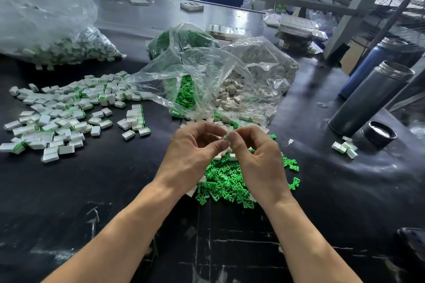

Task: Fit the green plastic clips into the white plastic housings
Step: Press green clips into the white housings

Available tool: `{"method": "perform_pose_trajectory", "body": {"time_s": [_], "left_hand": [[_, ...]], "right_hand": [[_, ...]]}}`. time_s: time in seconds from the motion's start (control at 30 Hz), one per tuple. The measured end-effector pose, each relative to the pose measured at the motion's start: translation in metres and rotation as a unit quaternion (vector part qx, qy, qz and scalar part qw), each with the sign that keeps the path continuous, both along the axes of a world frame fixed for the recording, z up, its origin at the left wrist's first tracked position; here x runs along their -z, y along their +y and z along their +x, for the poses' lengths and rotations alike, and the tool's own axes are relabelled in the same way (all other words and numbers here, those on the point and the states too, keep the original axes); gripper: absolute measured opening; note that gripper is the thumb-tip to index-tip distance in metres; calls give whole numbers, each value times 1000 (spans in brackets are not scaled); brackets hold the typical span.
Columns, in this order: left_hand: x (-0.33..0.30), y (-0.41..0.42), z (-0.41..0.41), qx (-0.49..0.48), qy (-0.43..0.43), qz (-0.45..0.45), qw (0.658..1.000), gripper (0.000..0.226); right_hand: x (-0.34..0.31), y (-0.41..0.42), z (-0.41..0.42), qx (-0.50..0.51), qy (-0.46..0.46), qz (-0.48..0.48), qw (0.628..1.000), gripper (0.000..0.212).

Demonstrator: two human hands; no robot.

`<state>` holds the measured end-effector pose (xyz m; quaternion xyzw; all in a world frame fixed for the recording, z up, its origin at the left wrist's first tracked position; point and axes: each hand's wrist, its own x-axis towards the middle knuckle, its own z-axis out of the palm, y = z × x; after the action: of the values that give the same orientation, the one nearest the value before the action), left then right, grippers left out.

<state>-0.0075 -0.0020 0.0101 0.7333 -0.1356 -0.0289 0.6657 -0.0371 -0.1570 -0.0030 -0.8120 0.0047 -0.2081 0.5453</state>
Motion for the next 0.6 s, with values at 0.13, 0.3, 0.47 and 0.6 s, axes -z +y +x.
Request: {"method": "perform_pose_trajectory", "body": {"time_s": [0.13, 0.3, 0.47, 0.6], "left_hand": [[-1, 5, 3, -1, -5, 33, 999, 10], [-1, 28, 17, -72, -32, 123, 989, 7], [6, 57, 39, -196, 3, 332, 923, 5], [7, 68, 46, -251, 3, 410, 877, 3]], "right_hand": [[-1, 1, 0, -5, 20, 0, 1000, 9], [-1, -6, -1, 66, 34, -18, 997, 16], [-3, -15, -1, 88, 90, -100, 987, 19], [-7, -14, -4, 65, 125, -144, 979, 17]]}}
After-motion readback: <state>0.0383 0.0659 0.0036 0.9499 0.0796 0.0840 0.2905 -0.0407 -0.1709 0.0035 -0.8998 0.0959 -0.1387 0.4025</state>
